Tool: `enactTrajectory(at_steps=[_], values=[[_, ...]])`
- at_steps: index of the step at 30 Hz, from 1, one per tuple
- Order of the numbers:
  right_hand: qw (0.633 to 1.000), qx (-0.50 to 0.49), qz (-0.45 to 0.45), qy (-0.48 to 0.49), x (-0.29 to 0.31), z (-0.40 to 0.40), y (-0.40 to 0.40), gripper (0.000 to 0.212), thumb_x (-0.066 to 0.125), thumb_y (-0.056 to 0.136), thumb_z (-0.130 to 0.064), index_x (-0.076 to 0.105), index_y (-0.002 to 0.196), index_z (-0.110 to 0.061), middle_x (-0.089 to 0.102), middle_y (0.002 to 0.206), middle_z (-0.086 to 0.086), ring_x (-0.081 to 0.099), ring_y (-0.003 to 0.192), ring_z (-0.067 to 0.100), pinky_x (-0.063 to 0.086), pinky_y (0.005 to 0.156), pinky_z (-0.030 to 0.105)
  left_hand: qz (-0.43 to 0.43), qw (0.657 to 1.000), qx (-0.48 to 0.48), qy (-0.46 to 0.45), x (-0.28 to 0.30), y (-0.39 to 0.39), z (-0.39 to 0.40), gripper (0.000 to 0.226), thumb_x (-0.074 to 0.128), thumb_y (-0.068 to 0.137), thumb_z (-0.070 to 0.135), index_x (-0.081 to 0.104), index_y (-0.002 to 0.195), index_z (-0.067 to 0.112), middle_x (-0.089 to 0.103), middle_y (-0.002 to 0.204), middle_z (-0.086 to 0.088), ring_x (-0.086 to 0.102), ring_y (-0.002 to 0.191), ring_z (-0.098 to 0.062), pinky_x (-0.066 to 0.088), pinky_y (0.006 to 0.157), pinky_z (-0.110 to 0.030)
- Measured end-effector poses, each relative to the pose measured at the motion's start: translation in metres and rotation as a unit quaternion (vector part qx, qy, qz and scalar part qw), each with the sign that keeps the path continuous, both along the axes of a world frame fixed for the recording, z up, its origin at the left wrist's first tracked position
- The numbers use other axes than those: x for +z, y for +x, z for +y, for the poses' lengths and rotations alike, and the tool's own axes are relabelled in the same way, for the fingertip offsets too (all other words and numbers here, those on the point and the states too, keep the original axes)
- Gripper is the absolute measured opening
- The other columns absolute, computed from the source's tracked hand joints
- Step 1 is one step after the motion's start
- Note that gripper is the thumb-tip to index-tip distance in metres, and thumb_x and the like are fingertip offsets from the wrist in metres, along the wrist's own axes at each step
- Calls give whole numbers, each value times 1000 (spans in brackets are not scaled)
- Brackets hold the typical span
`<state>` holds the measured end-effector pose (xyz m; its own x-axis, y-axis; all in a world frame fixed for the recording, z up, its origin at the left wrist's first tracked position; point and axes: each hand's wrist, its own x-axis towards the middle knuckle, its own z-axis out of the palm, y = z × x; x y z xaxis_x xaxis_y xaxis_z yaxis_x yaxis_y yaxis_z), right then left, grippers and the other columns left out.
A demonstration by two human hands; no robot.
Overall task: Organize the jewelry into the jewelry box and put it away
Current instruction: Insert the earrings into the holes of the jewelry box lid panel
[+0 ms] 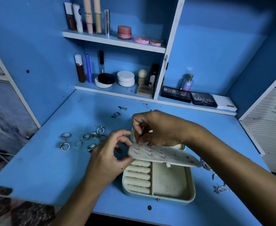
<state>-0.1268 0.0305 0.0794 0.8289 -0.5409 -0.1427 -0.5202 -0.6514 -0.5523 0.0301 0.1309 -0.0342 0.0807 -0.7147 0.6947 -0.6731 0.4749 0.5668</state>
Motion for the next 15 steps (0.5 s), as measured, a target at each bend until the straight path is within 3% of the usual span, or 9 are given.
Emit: enactTrajectory(at_steps=[4, 15], values=[[1000, 1, 1, -1, 0, 0, 0, 34, 71, 85, 1, 48, 79, -24, 72, 84, -9, 67, 74, 0, 50, 65, 18, -2, 1000, 4, -2, -2, 0, -1, 65, 88, 63, 15, 52, 117, 22, 68, 89, 14, 67, 82, -7, 54, 71, -28], [1000, 3, 11, -12, 0, 2, 0, 33, 76, 84, -8, 49, 76, -25, 72, 85, -12, 65, 75, -3, 49, 70, 18, 24, 1000, 2, 3, 1, -2, 0, 54, 78, 71, 36, 51, 116, 24, 66, 93, 16, 68, 80, -10, 54, 70, -31]])
